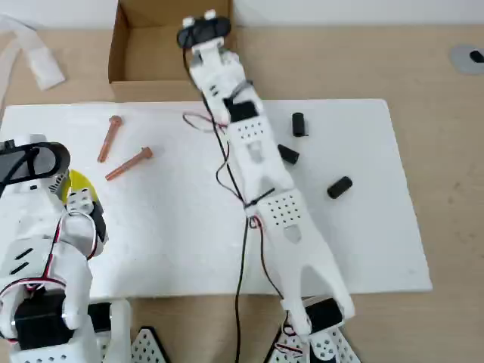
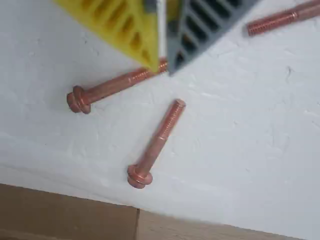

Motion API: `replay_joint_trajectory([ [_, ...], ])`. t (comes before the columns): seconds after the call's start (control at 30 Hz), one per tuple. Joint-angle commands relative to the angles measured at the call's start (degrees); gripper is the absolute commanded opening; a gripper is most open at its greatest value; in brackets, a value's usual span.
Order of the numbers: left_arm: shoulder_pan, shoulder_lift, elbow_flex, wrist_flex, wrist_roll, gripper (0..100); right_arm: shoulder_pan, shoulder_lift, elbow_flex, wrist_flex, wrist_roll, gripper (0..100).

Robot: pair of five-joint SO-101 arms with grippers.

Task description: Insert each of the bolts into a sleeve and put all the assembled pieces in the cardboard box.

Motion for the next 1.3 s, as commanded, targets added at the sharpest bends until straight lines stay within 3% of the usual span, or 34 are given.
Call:
replay_joint_trajectory([
  [0.0,-0.70,0.13,-0.26,0.09,-0.18,0,0.57,0.92,-4.97,-1.49,1.85,0.9],
  [0.13,-0.70,0.22,0.53,-0.18,-0.26,0,0.66,0.84,-2.95,-1.05,1.76,3.6],
  [0.33,-1.05,-0.22,4.48,-0.26,0.09,9,0.75,0.75,-3.12,6.15,1.93,23.0],
  [0.47,-1.14,-0.22,4.04,-0.35,0.79,11,0.84,0.66,-3.30,6.68,1.93,26.7],
  [0.63,-8.09,0.40,3.43,-0.70,10.46,13,0.66,-0.92,-6.11,11.60,1.76,26.8],
  [0.87,-23.30,12.79,-0.26,-0.35,21.19,19,0.48,-13.85,-5.85,30.51,1.58,26.8],
  [1.27,-26.20,49.63,-19.16,3.87,47.21,22,0.84,-21.76,-5.76,48.26,1.58,26.8],
])
